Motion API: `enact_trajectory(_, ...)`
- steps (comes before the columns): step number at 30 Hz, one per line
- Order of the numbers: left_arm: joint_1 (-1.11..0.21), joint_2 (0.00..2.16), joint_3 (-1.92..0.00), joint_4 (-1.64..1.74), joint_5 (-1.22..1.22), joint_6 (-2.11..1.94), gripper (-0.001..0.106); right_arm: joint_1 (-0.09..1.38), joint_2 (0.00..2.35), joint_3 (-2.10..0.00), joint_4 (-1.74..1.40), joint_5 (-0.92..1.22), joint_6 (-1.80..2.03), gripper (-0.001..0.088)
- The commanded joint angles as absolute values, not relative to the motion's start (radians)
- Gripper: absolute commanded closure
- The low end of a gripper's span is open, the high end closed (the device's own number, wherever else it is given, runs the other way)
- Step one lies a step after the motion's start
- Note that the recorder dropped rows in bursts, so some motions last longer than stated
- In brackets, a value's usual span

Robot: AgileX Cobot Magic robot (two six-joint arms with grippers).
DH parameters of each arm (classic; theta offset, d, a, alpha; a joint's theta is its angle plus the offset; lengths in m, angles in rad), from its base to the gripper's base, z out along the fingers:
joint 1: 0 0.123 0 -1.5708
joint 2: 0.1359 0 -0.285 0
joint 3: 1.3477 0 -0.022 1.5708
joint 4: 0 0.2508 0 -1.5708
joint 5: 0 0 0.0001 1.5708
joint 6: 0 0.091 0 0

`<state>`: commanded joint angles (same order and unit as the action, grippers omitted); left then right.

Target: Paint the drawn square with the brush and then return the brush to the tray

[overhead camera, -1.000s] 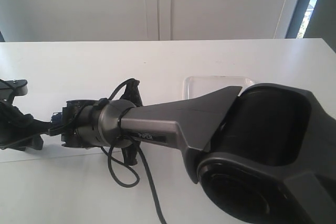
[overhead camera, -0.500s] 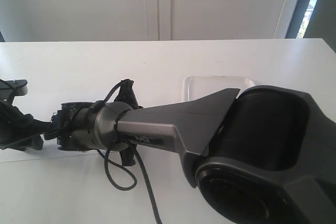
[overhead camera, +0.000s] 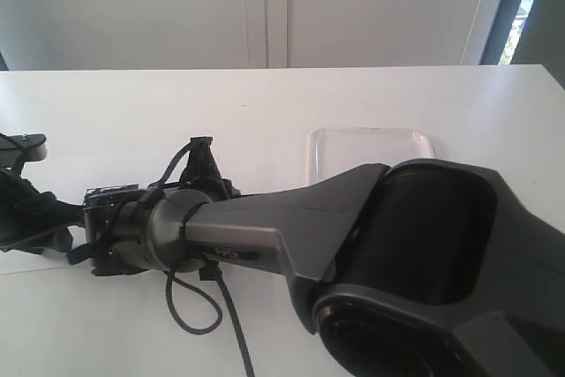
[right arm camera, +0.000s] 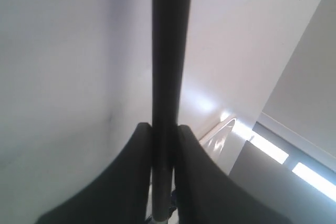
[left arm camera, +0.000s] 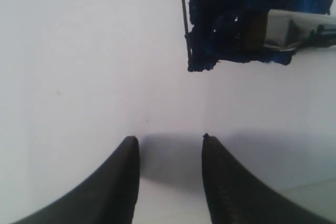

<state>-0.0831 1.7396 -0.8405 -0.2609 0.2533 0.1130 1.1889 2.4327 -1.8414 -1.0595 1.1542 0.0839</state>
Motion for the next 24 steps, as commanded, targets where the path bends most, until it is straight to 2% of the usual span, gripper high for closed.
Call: enact_trajectory(24,-0.083,1.740,-0.841,-0.261,0.253,0.113,0.061,1.188,2.418,-1.841,-1.023,1.215,0.025,0.0868)
